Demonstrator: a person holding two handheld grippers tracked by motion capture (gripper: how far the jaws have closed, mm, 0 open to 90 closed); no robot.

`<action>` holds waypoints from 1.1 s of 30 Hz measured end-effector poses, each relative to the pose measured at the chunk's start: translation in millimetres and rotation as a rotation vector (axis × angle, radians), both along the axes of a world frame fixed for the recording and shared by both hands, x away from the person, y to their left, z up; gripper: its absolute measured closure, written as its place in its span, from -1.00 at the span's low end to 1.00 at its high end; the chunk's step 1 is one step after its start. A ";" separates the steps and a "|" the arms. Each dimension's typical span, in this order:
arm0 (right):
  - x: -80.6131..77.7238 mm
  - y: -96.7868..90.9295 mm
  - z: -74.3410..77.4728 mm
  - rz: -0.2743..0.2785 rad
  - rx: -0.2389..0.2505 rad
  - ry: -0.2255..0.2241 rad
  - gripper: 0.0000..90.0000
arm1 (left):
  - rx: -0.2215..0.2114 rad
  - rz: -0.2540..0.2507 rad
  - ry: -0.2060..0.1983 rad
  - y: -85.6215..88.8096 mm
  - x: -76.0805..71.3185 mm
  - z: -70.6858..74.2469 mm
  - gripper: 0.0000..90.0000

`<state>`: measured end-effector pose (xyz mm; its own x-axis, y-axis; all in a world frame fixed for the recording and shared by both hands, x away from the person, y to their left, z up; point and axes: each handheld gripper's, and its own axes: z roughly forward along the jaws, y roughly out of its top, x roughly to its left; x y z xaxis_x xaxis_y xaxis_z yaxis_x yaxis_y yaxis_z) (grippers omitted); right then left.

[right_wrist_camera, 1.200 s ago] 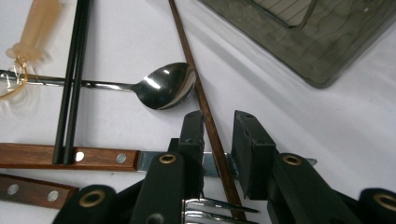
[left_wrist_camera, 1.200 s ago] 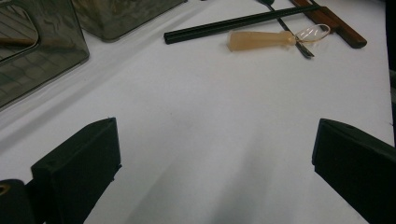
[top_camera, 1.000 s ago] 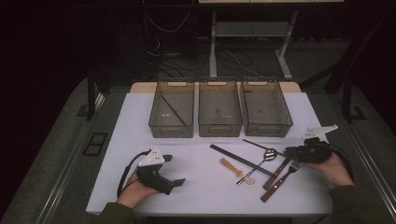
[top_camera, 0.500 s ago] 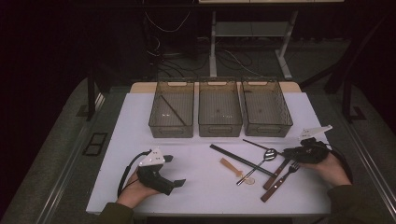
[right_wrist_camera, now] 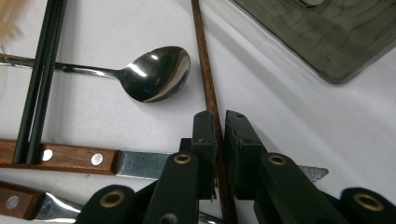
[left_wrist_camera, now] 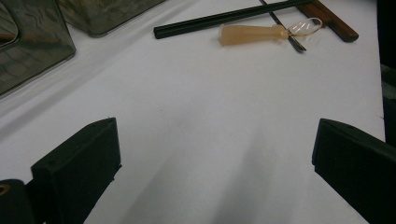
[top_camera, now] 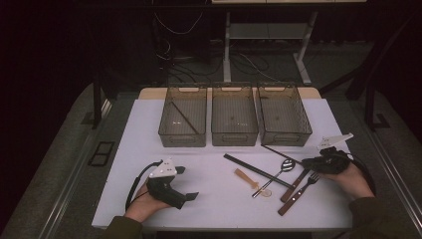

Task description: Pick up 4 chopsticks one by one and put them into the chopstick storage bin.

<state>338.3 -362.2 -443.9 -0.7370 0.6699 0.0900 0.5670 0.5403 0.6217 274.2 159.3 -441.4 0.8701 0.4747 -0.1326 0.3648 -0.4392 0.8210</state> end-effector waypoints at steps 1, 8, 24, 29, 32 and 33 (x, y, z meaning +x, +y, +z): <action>0.0 0.2 0.1 0.003 0.000 -0.002 0.84 | 0.000 0.000 0.000 0.0 0.0 0.0 -0.98; -1.3 0.9 2.3 0.020 0.012 -0.007 0.87 | 0.000 -0.002 0.004 -0.5 -0.2 -0.3 -0.98; 0.1 -7.1 9.0 0.044 0.029 -0.041 0.87 | 0.000 -0.002 0.007 -0.5 0.0 -0.6 -0.98; -0.8 -8.8 14.9 0.049 0.063 -0.056 0.88 | 0.001 0.000 0.007 -0.3 0.3 -0.6 -0.98; -1.5 -9.5 15.5 0.046 0.069 -0.050 0.88 | 0.000 0.001 0.006 -0.5 -0.1 -0.4 -0.98; -1.8 -9.9 15.9 0.045 0.073 -0.047 0.88 | 0.000 0.001 0.005 -0.4 -0.2 -0.4 -0.98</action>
<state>336.5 -372.2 -428.0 -0.7708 0.6288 0.1024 0.5126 0.5167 0.6857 274.1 158.8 -441.7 0.8692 0.4752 -0.1366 0.3687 -0.4390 0.8194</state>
